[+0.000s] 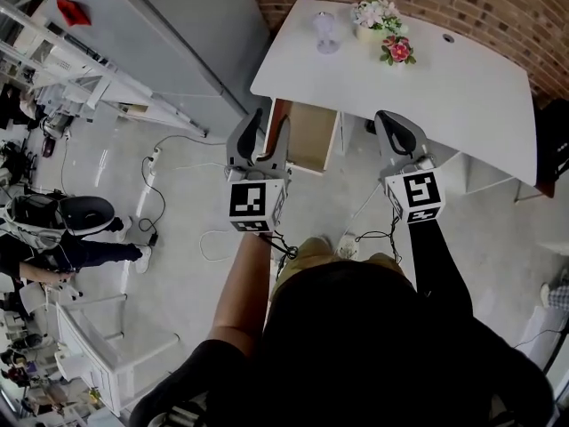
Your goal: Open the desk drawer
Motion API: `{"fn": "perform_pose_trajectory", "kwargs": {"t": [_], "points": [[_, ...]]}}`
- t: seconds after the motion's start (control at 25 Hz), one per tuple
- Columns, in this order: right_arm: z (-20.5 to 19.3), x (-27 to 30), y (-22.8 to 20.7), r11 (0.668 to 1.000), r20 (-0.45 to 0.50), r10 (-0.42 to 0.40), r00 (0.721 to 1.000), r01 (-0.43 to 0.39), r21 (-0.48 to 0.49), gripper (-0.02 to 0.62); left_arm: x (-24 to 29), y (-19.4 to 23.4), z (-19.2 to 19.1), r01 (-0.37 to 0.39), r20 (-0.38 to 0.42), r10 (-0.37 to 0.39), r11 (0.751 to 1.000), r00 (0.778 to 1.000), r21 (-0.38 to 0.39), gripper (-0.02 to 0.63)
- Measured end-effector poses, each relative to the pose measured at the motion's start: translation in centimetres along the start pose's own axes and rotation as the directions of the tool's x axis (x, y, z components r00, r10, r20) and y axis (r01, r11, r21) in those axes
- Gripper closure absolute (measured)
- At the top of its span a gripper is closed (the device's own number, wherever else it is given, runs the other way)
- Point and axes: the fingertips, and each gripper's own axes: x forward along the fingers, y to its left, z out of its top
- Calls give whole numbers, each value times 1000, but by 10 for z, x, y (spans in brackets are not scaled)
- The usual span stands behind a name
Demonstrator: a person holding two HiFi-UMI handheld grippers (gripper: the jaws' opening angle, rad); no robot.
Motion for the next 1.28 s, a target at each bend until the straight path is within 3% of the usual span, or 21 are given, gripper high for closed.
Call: {"fn": "perform_pose_trajectory", "kwargs": {"t": [0.08, 0.16, 1.28], "points": [[-2, 0, -2, 1000, -4, -3, 1000, 3, -2, 595, 1, 1, -2, -10, 0, 10, 1000, 1000, -1, 484], [-2, -2, -4, 1000, -6, -8, 1000, 8, -6, 595, 1, 2, -4, -21, -5, 20, 1000, 1000, -7, 597], [5, 1, -16, 999, 4, -34, 999, 34, -13, 595, 17, 2, 0, 9, 16, -9, 999, 1000, -33, 598]]}}
